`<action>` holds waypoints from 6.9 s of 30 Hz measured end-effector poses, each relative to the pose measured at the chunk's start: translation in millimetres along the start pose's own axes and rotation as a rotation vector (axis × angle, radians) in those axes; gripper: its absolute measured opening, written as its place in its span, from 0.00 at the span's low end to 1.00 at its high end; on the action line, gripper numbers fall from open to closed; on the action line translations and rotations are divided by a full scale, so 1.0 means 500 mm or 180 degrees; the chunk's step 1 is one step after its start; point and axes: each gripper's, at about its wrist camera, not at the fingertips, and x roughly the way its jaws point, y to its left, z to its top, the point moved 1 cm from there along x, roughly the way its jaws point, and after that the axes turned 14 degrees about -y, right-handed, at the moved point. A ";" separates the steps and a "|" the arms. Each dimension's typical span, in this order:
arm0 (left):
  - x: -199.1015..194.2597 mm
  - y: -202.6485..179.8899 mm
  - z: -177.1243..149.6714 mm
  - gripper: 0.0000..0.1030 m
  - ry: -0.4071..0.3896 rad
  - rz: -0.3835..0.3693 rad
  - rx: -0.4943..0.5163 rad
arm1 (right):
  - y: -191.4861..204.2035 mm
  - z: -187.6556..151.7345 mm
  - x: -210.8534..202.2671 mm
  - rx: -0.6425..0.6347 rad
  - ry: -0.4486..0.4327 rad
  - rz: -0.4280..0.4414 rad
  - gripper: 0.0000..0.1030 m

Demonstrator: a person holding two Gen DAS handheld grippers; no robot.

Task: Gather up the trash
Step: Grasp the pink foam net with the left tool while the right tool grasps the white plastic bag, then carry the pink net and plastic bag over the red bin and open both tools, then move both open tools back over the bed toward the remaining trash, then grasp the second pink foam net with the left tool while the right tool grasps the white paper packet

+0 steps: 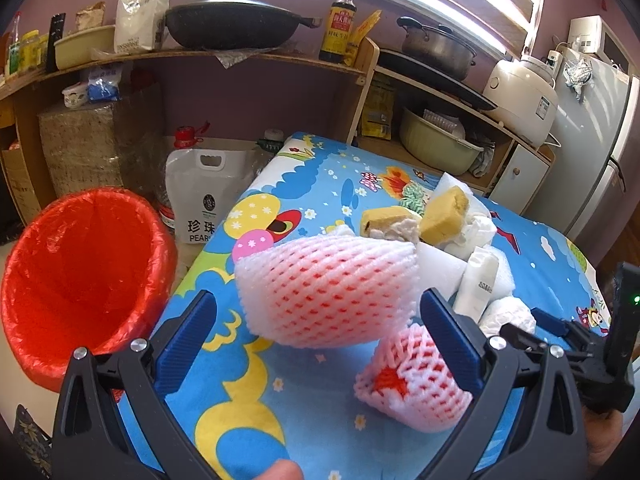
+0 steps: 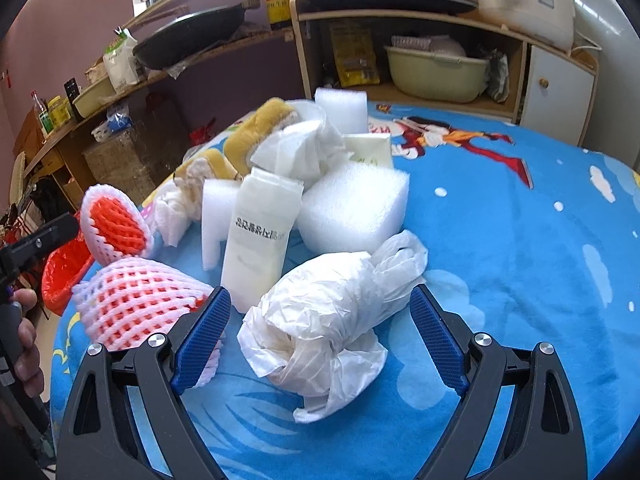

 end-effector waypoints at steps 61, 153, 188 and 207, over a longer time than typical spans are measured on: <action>-0.190 0.230 0.126 0.38 -0.0430 0.0404 -0.0378 | 0.166 0.139 -0.111 -0.0357 -0.0579 0.0367 0.43; -0.221 0.124 0.095 0.82 -0.0224 0.0168 -0.0170 | 0.139 0.124 -0.170 -0.0284 -0.0648 0.0336 0.82; 0.009 -0.125 -0.077 0.82 0.0758 -0.0439 -0.0022 | -0.038 0.045 -0.089 0.0000 -0.0266 0.0305 0.82; 0.044 -0.108 -0.073 0.25 0.0812 -0.0576 -0.0026 | 0.010 0.042 0.002 -0.0058 -0.0080 0.0388 0.82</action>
